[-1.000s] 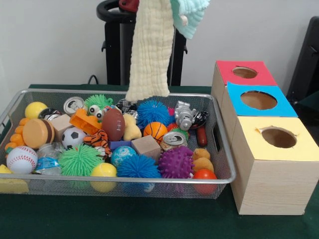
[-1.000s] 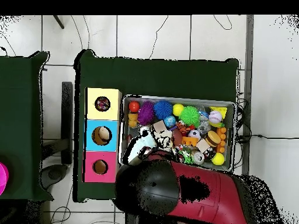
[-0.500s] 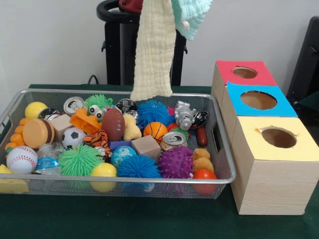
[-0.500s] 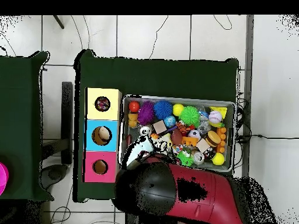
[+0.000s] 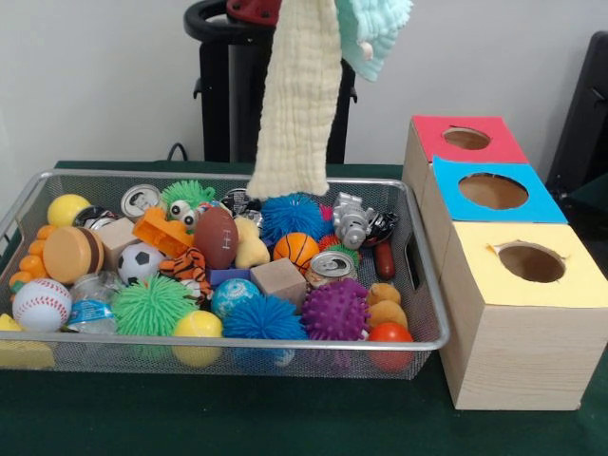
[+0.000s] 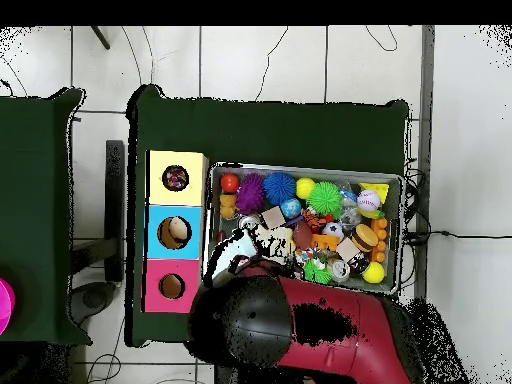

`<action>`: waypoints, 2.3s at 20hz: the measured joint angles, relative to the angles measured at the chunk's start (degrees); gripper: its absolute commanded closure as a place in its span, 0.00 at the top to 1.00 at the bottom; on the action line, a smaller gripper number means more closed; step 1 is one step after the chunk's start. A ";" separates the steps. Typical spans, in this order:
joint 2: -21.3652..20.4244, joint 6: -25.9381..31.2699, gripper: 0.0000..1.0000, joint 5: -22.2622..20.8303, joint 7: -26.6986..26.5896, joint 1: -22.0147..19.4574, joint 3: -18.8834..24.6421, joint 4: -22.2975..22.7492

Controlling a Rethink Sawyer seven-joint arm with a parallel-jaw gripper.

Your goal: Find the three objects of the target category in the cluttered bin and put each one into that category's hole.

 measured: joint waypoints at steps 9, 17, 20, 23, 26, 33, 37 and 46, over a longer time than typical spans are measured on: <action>0.01 -12.06 0.00 0.01 0.00 -0.01 0.08 0.05; 1.52 -21.56 0.00 0.04 0.00 0.75 0.32 0.05; 3.38 -21.77 0.00 0.02 0.00 1.82 0.36 0.05; 5.42 -21.77 0.00 0.01 0.00 2.88 0.39 0.05; 7.51 -21.78 0.00 -0.05 0.00 4.03 0.39 0.04; 12.06 -21.80 0.00 -0.15 0.00 6.83 0.40 0.02; 13.22 -22.12 0.00 -0.15 0.00 7.96 0.00 0.02; 13.64 -25.42 0.00 -4.33 0.00 11.42 -3.75 -0.46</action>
